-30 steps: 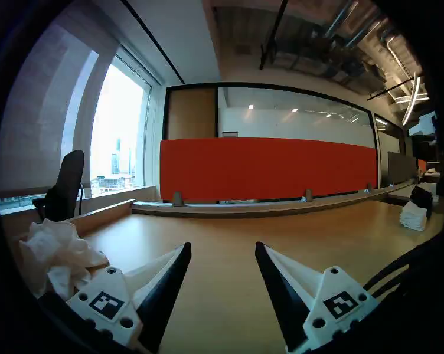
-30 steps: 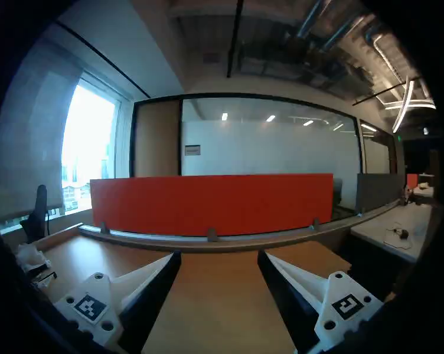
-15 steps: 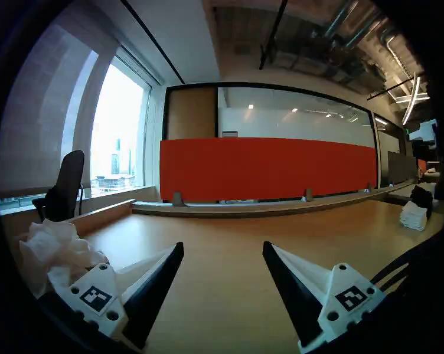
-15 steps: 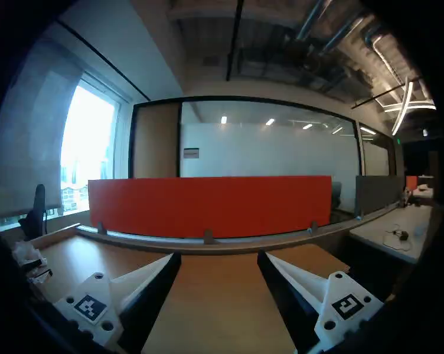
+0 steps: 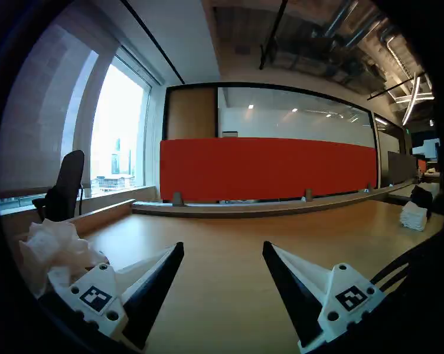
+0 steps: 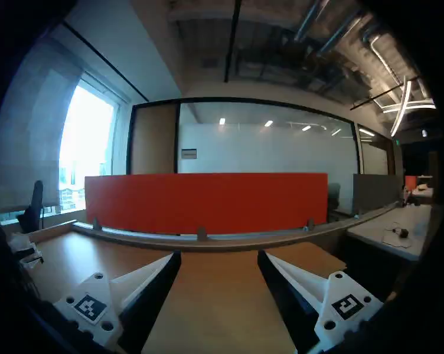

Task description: Fold towel

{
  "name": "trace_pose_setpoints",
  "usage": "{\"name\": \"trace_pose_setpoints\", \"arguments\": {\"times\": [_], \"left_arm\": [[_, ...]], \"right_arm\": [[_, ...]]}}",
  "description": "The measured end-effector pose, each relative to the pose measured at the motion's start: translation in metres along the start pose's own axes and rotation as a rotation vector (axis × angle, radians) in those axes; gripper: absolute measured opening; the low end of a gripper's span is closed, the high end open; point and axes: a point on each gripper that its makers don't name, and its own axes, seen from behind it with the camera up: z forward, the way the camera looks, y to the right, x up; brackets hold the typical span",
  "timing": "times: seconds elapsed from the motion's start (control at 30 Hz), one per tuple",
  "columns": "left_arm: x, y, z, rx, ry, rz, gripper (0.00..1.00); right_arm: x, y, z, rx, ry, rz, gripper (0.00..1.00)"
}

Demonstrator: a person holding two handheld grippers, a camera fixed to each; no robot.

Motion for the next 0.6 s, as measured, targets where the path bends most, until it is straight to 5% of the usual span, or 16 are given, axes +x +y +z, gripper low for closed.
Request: {"name": "trace_pose_setpoints", "arguments": {"times": [0.6], "left_arm": [[0.000, 0.000, 0.000, 0.000, 0.001, 0.000, 0.99]], "right_arm": [[-0.065, 0.021, 0.013, -0.020, -0.003, -0.017, 1.00]]}}
